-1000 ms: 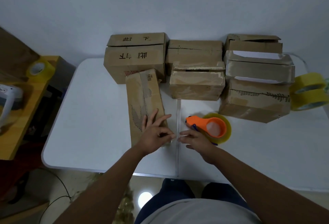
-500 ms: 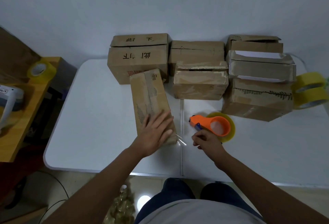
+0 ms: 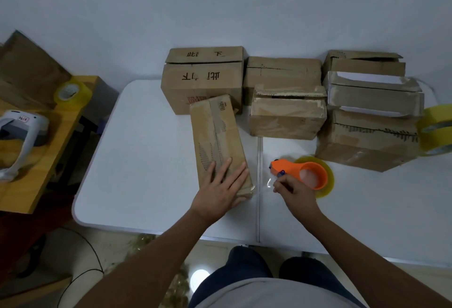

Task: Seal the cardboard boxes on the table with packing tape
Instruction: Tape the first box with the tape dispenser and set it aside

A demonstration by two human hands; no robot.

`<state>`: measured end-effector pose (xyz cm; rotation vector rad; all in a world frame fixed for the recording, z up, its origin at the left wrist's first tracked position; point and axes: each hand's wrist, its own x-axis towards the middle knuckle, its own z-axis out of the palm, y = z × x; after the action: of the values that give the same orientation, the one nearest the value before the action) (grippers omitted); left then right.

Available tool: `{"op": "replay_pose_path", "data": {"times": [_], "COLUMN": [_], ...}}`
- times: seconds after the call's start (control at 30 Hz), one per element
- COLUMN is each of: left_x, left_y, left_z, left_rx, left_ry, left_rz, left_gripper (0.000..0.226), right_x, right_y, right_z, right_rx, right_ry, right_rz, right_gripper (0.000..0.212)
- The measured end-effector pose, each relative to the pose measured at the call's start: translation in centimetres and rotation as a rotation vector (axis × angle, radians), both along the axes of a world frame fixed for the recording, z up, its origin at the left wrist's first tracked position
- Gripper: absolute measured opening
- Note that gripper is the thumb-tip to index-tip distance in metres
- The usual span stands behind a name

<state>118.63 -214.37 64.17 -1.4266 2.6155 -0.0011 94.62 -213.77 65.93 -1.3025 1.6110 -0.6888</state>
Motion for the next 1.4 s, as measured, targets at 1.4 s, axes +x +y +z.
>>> {"op": "replay_pose_path", "data": {"times": [1.4], "left_x": [0.5], "left_y": [-0.4], "left_z": [-0.2], "left_rx": [-0.012], "left_ry": [0.092], "left_rz": [0.004], "left_gripper": [0.066], "right_x": [7.0], "right_y": [-2.8], "right_z": [-4.4], "right_rx": [0.172], "right_ry": [-0.153], "right_rz": [-0.12], "right_gripper": [0.034]}}
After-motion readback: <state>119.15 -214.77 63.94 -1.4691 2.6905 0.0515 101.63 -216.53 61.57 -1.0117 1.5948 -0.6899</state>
